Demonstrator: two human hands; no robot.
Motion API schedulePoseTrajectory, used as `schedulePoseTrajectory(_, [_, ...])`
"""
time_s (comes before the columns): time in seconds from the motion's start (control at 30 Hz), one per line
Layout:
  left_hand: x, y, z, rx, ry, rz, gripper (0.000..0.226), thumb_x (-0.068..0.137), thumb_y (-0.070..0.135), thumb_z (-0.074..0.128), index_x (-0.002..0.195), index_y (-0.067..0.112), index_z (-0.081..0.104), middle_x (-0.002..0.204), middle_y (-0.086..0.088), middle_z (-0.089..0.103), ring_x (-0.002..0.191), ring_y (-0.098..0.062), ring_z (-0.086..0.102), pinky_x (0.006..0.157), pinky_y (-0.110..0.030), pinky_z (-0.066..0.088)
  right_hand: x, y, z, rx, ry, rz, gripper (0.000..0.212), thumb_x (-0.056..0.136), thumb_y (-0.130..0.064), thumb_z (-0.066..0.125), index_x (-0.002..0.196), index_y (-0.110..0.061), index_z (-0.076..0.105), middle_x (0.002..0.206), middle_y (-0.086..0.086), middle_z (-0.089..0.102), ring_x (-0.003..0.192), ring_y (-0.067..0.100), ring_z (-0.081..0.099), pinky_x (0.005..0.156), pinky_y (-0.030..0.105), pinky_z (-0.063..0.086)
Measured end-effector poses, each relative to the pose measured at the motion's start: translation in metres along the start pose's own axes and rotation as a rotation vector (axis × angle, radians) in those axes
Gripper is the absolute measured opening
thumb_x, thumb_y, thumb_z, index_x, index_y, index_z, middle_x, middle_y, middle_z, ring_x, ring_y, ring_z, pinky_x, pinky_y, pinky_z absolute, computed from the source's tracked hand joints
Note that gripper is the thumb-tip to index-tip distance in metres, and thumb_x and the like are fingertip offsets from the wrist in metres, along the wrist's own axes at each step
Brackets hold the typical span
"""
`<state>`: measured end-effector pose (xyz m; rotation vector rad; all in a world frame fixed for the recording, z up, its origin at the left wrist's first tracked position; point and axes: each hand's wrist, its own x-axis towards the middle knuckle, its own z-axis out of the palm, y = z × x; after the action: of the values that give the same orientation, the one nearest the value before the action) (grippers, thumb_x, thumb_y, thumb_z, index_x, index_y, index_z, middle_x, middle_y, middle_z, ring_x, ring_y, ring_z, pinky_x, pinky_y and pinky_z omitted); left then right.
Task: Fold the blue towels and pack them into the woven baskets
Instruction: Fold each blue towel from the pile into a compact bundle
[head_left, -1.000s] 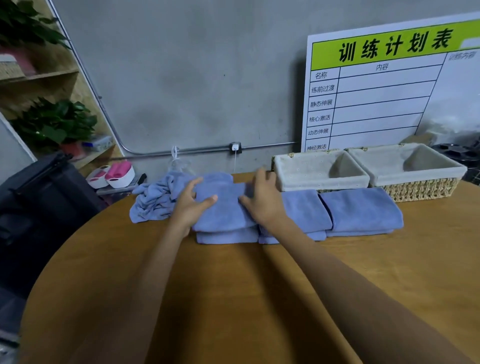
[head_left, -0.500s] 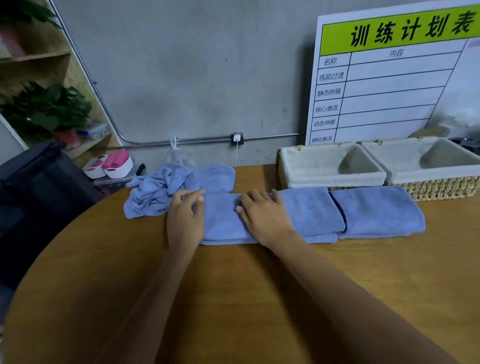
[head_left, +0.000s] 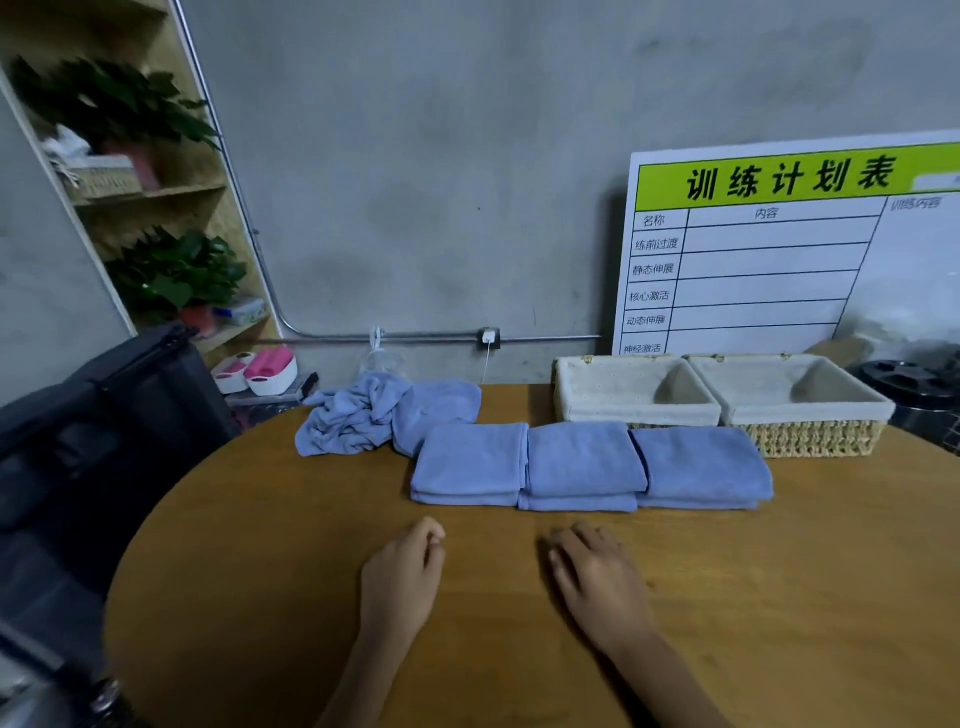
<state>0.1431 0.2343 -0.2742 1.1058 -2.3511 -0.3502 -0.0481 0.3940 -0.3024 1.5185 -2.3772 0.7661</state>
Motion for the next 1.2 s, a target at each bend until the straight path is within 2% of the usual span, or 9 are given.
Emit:
schedulePoseTrajectory(0.17, [-0.002,0.005,0.003,0.058,-0.042,0.053,0.018,0.096,0.032,0.058,0.081,0.034,0.05,0.063,0.015,0.047,0.055,-0.004,0.047,0.047,-0.018,0.029,0.001,-0.004,0.001,-0.061,-0.022,0.009,0.011,0.094,-0.031,0.06,0.102,-0.027,0.068,0.1,-0.009,0.061,0.092,0.016,0.057,0.075,0.03,0.049])
schedulePoseTrajectory(0.4, [-0.004,0.003,0.005,0.066,-0.042,0.027,0.019,0.094,0.027,0.061,0.077,0.03,0.053,0.059,0.014,0.046,0.052,-0.004,0.045,0.046,-0.019,0.026,0.001,-0.004,-0.002,-0.067,-0.08,0.007,0.02,0.098,-0.032,0.051,0.11,-0.023,0.065,0.108,-0.003,0.058,0.097,0.02,0.053,0.08,0.035,0.048])
schedulePoseTrajectory(0.63, [-0.003,0.004,0.005,0.063,-0.064,-0.016,0.018,0.095,0.027,0.059,0.078,0.03,0.053,0.058,0.013,0.046,0.05,-0.004,0.043,0.046,-0.02,0.024,0.002,-0.007,-0.006,-0.051,-0.111,0.017,0.021,0.098,-0.032,0.051,0.113,-0.023,0.063,0.112,-0.002,0.057,0.099,0.021,0.051,0.082,0.036,0.047])
schedulePoseTrajectory(0.73, [-0.002,0.002,0.007,0.068,-0.055,-0.009,0.017,0.094,0.026,0.059,0.078,0.03,0.053,0.059,0.013,0.047,0.052,-0.005,0.046,0.047,-0.022,0.028,0.002,-0.006,-0.005,-0.052,-0.114,0.021,0.019,0.098,-0.031,0.051,0.111,-0.023,0.062,0.109,-0.002,0.057,0.097,0.021,0.05,0.079,0.038,0.046])
schedulePoseTrajectory(0.87, [0.001,-0.002,0.008,0.005,-0.077,-0.042,0.014,0.095,0.027,0.058,0.081,0.03,0.058,0.061,0.01,0.054,0.057,-0.007,0.054,0.054,-0.029,0.045,0.002,-0.003,0.0,-0.054,-0.095,-0.008,0.017,0.097,-0.032,0.051,0.108,-0.023,0.062,0.107,-0.001,0.056,0.096,0.021,0.048,0.077,0.039,0.046])
schedulePoseTrajectory(0.93, [0.012,-0.006,0.003,-0.092,-0.049,-0.077,0.014,0.096,0.028,0.056,0.082,0.028,0.061,0.062,0.005,0.057,0.058,-0.009,0.055,0.053,-0.03,0.045,0.002,-0.001,0.002,-0.055,-0.08,-0.018,0.016,0.096,-0.032,0.052,0.105,-0.023,0.061,0.105,0.0,0.056,0.094,0.022,0.048,0.076,0.041,0.047])
schedulePoseTrajectory(1.0, [0.038,-0.015,-0.007,-0.151,0.029,-0.108,0.016,0.098,0.028,0.056,0.083,0.027,0.063,0.063,0.005,0.058,0.058,-0.009,0.055,0.05,-0.025,0.037,0.002,-0.001,0.002,-0.061,-0.071,-0.026,0.016,0.095,-0.032,0.053,0.105,-0.022,0.061,0.105,0.0,0.056,0.093,0.023,0.048,0.075,0.041,0.047])
schedulePoseTrajectory(1.1, [0.095,-0.03,-0.026,-0.107,0.109,-0.098,0.014,0.097,0.026,0.057,0.091,0.022,0.068,0.073,0.007,0.063,0.072,-0.014,0.061,0.052,-0.026,0.035,0.003,-0.002,0.0,-0.073,-0.043,-0.039,0.016,0.095,-0.032,0.055,0.105,-0.022,0.062,0.106,-0.001,0.057,0.091,0.022,0.048,0.073,0.039,0.047])
schedulePoseTrajectory(1.2, [0.154,-0.044,-0.037,-0.052,0.156,-0.098,0.016,0.096,0.024,0.06,0.102,0.014,0.071,0.089,-0.003,0.069,0.086,-0.022,0.064,0.059,-0.029,0.037,0.006,-0.004,-0.001,-0.085,-0.052,-0.06,0.015,0.096,-0.035,0.053,0.105,-0.027,0.062,0.105,-0.004,0.056,0.092,0.02,0.05,0.075,0.037,0.048])
